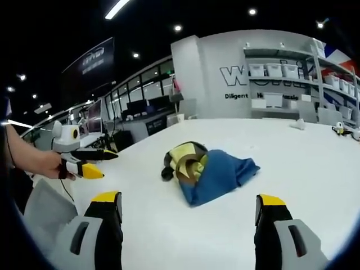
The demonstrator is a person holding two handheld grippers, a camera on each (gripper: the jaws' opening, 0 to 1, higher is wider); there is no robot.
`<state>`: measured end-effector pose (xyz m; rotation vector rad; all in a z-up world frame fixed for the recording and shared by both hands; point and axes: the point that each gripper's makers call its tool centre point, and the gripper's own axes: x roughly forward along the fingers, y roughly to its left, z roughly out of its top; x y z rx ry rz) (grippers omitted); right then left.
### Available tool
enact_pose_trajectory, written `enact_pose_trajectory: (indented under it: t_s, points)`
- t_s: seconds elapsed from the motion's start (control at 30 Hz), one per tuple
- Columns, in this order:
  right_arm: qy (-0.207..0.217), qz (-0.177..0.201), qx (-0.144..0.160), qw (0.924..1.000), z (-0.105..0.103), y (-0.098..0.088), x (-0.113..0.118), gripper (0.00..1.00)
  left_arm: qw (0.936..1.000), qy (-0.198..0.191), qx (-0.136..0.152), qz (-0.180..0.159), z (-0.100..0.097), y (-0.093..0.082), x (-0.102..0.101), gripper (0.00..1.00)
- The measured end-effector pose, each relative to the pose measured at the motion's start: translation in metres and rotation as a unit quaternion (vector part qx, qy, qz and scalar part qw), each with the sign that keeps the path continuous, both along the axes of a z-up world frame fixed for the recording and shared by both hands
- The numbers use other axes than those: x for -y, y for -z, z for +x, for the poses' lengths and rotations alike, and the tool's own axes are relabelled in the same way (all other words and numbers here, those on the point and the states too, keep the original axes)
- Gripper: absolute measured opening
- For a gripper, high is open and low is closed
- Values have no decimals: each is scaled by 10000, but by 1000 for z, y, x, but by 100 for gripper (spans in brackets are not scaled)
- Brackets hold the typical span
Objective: Fold the garment on the visible template until the final outline fits inside the template.
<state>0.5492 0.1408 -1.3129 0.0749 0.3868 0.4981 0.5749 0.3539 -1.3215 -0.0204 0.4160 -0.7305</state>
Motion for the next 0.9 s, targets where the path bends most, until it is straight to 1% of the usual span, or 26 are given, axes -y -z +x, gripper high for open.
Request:
enact_pose_trajectory:
  t_s: [0.33,0.6,0.9]
  points:
    - [-131,-17,-67,9999,-3,2,5,96,9999,3,-78,74,-9,4,4,87]
    - [-224,-34,-142,9996,-3,6,7,95,9998,3,-154,139,-11,9,3,87]
    - [-298,-15,-151,9994,1,8,5,92,9996,11,-211,168,-10,14,1,87]
